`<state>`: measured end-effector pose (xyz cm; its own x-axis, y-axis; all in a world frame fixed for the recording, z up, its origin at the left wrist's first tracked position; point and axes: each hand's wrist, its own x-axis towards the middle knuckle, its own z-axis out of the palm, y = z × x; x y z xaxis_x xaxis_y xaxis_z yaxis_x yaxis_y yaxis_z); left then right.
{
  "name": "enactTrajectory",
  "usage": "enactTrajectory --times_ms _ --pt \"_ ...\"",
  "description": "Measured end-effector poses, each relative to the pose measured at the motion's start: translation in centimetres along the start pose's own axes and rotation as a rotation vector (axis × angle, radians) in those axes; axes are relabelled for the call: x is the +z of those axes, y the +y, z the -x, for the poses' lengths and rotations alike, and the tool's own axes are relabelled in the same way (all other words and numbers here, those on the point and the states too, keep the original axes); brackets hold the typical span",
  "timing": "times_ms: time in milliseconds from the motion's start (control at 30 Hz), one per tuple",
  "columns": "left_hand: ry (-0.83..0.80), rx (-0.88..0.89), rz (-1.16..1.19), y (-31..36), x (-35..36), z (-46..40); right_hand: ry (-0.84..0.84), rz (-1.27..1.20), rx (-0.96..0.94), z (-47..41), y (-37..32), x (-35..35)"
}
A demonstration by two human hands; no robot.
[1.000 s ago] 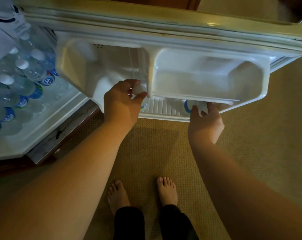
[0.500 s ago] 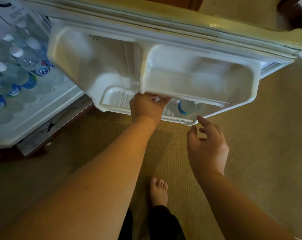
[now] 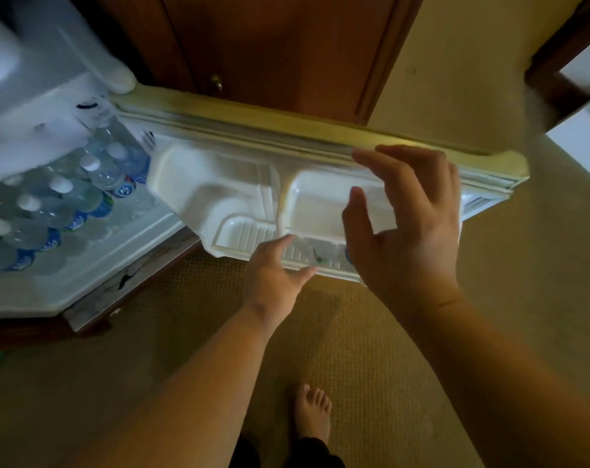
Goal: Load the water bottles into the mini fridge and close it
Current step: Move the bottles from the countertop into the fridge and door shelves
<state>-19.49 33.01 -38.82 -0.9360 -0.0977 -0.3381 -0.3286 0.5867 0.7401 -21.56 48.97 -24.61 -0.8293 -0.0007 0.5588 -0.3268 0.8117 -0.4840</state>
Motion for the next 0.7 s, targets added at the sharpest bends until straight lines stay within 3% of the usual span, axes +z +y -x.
enactTrajectory --times_ms 133,233,500,600,700 --pt "0.047 -0.053 -0.03 0.5 -6.9 4.6 -0.441 0.199 0.034 -6.1 -1.6 1.5" --pt "0.181 -0.013 0.015 3.0 -12.9 7.8 -0.792 0.313 0.045 -7.4 -2.0 3.7" --pt "0.707 0.349 -0.094 18.1 -33.1 14.0 -1.161 0.468 0.074 -10.9 -5.7 1.9" --pt "0.783 0.476 -0.226 23.7 -38.2 14.7 -1.094 0.384 0.106 -13.6 -9.9 -0.7" --pt "0.837 0.532 -0.252 27.0 -42.4 14.0 -0.624 0.073 0.108 -17.7 -15.9 -4.5"
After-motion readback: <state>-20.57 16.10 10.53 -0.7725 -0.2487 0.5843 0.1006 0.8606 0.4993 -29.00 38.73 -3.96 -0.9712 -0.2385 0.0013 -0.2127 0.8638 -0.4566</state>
